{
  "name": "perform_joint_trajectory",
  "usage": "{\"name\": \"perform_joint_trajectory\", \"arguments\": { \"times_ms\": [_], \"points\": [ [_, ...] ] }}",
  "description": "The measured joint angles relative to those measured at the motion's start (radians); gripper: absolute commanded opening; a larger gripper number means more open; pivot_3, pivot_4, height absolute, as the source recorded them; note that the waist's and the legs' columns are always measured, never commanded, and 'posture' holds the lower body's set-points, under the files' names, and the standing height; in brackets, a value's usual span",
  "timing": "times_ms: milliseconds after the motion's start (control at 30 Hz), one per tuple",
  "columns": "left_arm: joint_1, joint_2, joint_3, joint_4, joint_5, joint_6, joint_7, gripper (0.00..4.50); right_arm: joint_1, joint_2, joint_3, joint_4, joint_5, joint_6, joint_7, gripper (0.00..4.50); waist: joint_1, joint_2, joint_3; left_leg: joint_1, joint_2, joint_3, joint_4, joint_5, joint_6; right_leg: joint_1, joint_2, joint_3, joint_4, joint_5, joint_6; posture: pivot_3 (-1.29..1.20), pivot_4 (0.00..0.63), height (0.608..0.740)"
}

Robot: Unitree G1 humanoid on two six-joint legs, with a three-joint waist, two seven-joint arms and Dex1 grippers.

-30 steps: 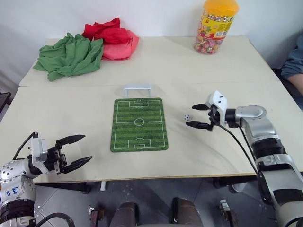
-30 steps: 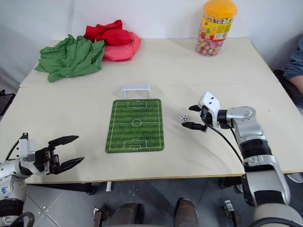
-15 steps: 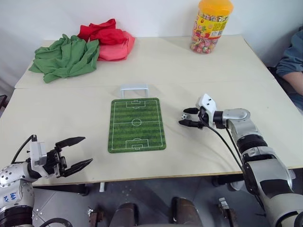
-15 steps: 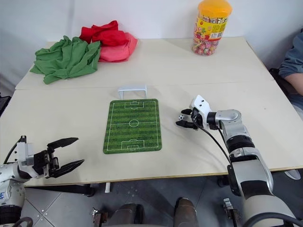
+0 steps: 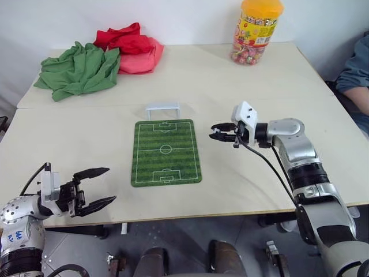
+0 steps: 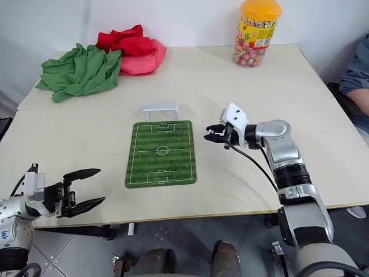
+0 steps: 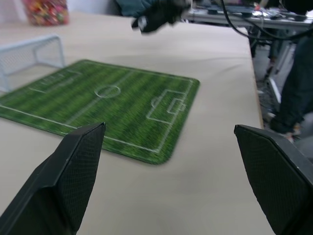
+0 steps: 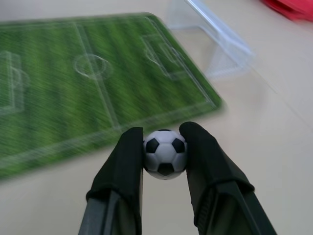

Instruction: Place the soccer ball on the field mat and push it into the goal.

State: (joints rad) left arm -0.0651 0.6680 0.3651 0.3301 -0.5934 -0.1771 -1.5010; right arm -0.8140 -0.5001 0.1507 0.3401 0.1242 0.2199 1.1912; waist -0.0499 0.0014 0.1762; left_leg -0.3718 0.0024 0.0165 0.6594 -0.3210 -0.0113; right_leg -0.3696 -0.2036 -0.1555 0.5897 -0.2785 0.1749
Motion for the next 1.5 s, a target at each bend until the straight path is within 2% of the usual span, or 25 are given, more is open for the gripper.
{"name": "perform_joint_trajectory", "arguments": {
  "times_ms": [167, 300, 433, 600, 833, 1067, 1367, 1500],
  "points": [
    [-0.008, 0.016, -0.013, 0.045, 0.015, -0.032, 0.000, 4.50, 0.061, 0.027, 0.130, -0.313, 0.053, 0.251, 0.025, 0.86, 0.004, 0.000, 0.000, 0.000, 0.000, 0.002, 0.000, 0.000, 0.000, -0.002, 0.000, 0.000, 0.001, 0.000, 0.000, 0.00, 0.150, 0.740],
    [0.016, 0.029, -0.015, 0.082, 0.027, -0.070, 0.000, 4.50, 0.070, 0.090, 0.246, -0.366, 0.017, 0.279, -0.008, 0.86, 0.006, 0.000, 0.000, 0.000, 0.001, 0.004, 0.000, -0.001, 0.000, -0.004, 0.000, 0.000, 0.002, 0.000, 0.000, 0.00, 0.150, 0.740],
    [0.034, 0.029, -0.013, 0.106, 0.030, -0.106, 0.000, 4.50, 0.073, 0.155, 0.340, -0.321, -0.027, 0.262, -0.035, 0.86, 0.013, 0.000, 0.000, 0.000, 0.001, 0.005, 0.000, -0.001, 0.000, -0.005, 0.000, 0.000, 0.002, 0.000, -0.001, 0.00, 0.150, 0.740],
    [0.057, 0.028, -0.011, 0.106, 0.029, -0.125, 0.001, 4.50, 0.014, 0.233, 0.373, -0.186, -0.071, 0.199, -0.058, 0.86, 0.015, -0.001, 0.000, 0.000, 0.001, 0.006, 0.000, -0.001, 0.000, -0.005, 0.000, 0.000, 0.002, 0.001, -0.001, 0.00, 0.150, 0.740],
    [0.081, 0.021, 0.012, 0.074, 0.008, -0.127, 0.001, 4.50, -0.010, 0.261, 0.391, -0.039, -0.101, 0.099, -0.022, 0.86, 0.014, -0.001, 0.000, 0.000, 0.002, 0.006, 0.000, -0.001, 0.000, -0.006, 0.001, 0.000, 0.002, 0.001, -0.001, 0.00, 0.150, 0.740],
    [0.097, 0.019, 0.019, 0.067, 0.007, -0.127, 0.002, 4.50, -0.030, 0.263, 0.391, 0.001, -0.121, 0.050, 0.012, 0.86, 0.012, -0.001, 0.000, 0.000, 0.004, 0.007, 0.000, -0.002, -0.001, -0.006, 0.002, 0.000, 0.003, 0.001, -0.001, 0.00, 0.150, 0.740],
    [0.092, 0.017, 0.027, 0.066, 0.007, -0.128, 0.016, 4.50, -0.031, 0.271, 0.389, 0.004, -0.121, 0.040, 0.025, 3.82, 0.012, -0.001, 0.000, 0.000, 0.005, 0.007, 0.000, -0.002, -0.001, -0.006, 0.003, 0.000, 0.002, 0.001, -0.002, 0.00, 0.150, 0.740],
    [0.076, 0.014, 0.027, 0.066, 0.007, -0.127, 0.025, 4.50, -0.031, 0.268, 0.371, -0.015, -0.110, 0.049, 0.025, 3.82, 0.012, -0.001, 0.000, 0.000, 0.007, 0.008, 0.000, -0.002, -0.002, -0.006, 0.004, 0.000, 0.002, 0.001, -0.002, 0.00, 0.150, 0.740]
  ]
}}
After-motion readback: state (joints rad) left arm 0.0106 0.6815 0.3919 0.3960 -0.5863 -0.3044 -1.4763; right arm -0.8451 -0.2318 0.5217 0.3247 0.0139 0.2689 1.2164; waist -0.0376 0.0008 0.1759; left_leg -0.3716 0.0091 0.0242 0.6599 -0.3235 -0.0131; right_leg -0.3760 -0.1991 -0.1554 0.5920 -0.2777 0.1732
